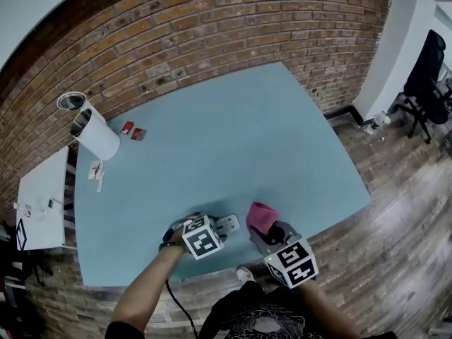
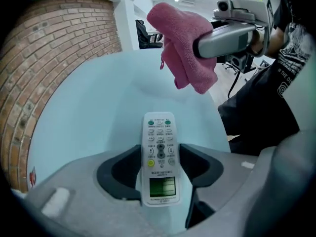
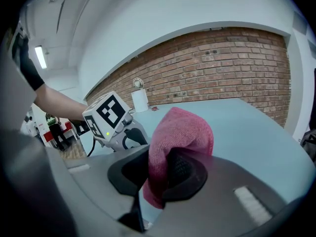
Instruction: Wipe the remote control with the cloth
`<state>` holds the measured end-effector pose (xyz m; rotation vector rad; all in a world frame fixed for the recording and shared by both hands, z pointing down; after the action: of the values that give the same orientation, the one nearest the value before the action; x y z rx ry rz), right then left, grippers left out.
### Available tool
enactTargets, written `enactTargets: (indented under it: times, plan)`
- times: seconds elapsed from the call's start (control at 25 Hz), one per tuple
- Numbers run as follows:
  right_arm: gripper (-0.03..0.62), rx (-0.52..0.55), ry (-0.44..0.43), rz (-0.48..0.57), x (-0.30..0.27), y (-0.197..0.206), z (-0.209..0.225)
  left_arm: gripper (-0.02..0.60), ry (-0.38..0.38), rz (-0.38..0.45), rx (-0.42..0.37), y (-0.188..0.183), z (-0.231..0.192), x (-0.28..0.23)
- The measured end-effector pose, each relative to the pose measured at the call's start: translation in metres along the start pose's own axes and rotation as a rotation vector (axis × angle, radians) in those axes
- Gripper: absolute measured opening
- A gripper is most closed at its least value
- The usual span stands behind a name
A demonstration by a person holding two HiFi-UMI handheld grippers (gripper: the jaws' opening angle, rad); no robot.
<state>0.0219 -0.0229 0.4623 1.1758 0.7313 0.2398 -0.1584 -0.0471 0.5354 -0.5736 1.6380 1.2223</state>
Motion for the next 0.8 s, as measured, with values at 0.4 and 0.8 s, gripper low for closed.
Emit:
enactTargets:
  times: [0.4, 0.8]
  plan:
    - [0.061, 0.027, 0.021, 0.013, -0.008, -0.004, -0.010, 0.244, 0.065, -0.019, 0.032, -0.002, -0.006, -0.002]
    - [0.061, 0.074, 0.057, 0.085, 0.000, -0.031, 0.003, 0.244, 0.162, 0.345, 0.318, -0.016, -0.013, 0.032]
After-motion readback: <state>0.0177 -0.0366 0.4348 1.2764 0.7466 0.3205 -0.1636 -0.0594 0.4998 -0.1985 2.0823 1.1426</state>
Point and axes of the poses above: the fingertips, and each gripper's own axes: x backward along the fingers, z to its right, y out of its underside, the point moved 9 cm from there along x, backward along the fingers, and after that the axes turned 8 degrees about z, right-handed, at the moved point
